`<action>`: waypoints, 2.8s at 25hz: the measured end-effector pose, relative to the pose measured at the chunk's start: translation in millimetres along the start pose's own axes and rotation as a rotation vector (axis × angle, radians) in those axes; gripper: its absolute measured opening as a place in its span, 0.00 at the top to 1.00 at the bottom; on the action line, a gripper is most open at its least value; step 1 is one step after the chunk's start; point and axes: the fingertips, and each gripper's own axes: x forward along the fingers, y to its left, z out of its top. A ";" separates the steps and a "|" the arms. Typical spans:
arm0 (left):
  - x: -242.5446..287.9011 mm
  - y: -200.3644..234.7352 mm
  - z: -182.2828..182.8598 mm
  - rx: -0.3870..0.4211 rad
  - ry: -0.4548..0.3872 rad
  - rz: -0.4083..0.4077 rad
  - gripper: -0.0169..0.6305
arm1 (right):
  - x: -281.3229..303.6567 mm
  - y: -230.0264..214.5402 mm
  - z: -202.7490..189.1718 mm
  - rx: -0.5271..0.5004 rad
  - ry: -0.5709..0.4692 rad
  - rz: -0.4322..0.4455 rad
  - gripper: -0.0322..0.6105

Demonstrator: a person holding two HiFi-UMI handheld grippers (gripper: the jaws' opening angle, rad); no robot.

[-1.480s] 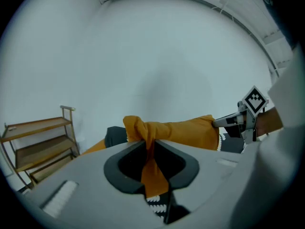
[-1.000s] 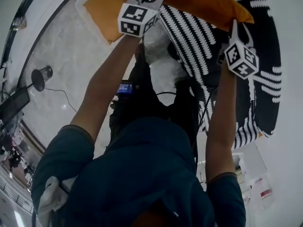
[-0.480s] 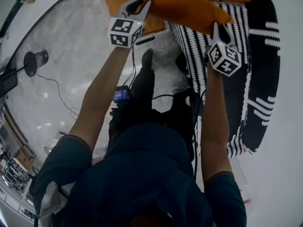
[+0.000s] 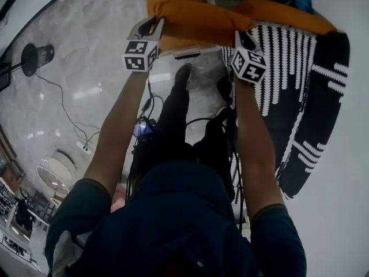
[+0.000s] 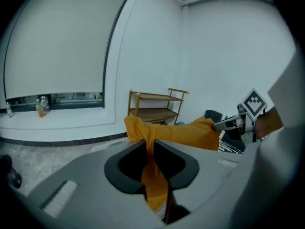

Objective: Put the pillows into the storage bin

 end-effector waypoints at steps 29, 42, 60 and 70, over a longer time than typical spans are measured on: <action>43.5 66.3 -212.2 -0.358 0.417 0.130 0.83 | 150.7 -1.9 -120.1 -0.035 0.505 0.056 0.82; -26.0 -16.8 16.1 -0.114 0.042 0.076 0.88 | -22.3 21.4 40.7 0.003 0.093 0.286 0.82; -254.8 -217.0 218.9 0.132 -0.410 0.117 0.89 | -378.2 16.8 172.8 -0.194 -0.402 0.614 0.87; -347.8 -339.4 222.8 0.180 -0.526 0.158 0.89 | -510.6 -20.5 150.1 -0.244 -0.507 0.663 0.93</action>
